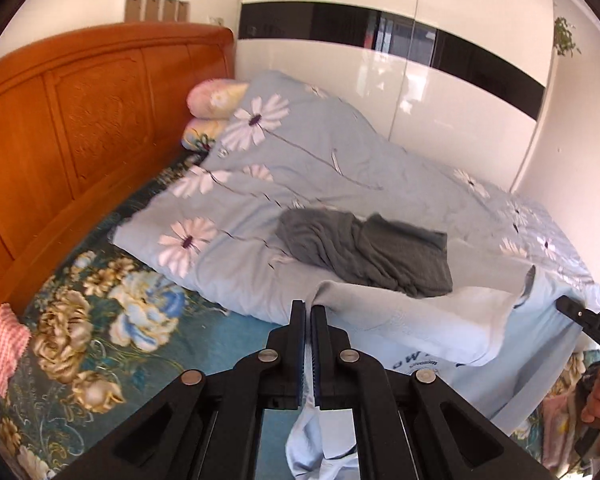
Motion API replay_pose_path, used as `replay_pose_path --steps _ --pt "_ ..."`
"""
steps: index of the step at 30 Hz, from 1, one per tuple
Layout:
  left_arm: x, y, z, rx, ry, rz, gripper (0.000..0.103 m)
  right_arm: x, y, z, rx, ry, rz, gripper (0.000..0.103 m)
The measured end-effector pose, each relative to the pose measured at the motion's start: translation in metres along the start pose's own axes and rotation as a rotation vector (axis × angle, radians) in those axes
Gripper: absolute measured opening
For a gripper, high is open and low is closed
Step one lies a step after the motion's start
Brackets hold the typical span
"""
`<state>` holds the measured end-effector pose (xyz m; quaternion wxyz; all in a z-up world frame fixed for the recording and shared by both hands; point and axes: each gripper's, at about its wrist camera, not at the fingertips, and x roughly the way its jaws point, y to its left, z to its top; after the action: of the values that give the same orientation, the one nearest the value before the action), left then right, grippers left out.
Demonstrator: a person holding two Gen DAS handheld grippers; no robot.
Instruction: Fold clothes
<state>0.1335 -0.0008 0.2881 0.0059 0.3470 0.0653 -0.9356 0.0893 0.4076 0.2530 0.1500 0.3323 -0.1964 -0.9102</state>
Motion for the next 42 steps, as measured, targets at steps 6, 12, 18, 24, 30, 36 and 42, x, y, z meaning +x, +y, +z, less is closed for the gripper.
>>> replay_pose_path --steps 6,12,18,24,30,36,42 --pt "-0.095 0.034 0.025 -0.006 -0.139 0.061 0.003 -0.051 0.057 0.032 -0.112 -0.128 0.118 0.003" --pt "-0.173 0.031 0.009 0.023 -0.266 0.078 0.003 -0.111 0.107 0.037 -0.264 -0.220 0.179 0.003" --pt "-0.236 0.033 -0.020 0.033 -0.260 0.028 0.003 -0.172 0.124 0.025 -0.344 -0.280 0.280 0.003" --pt "-0.232 0.037 -0.023 0.045 -0.224 0.052 0.003 -0.182 0.131 0.021 -0.372 -0.261 0.337 0.003" --pt "-0.131 0.054 -0.060 -0.010 -0.042 0.066 0.003 -0.083 0.118 0.007 -0.318 -0.048 0.223 0.003" --pt "-0.025 0.073 -0.102 -0.071 0.152 0.071 0.003 0.016 0.074 -0.033 -0.235 0.177 0.085 0.003" --pt "0.069 0.093 -0.132 -0.120 0.299 0.068 0.003 0.093 0.034 -0.061 -0.180 0.320 -0.003 0.003"
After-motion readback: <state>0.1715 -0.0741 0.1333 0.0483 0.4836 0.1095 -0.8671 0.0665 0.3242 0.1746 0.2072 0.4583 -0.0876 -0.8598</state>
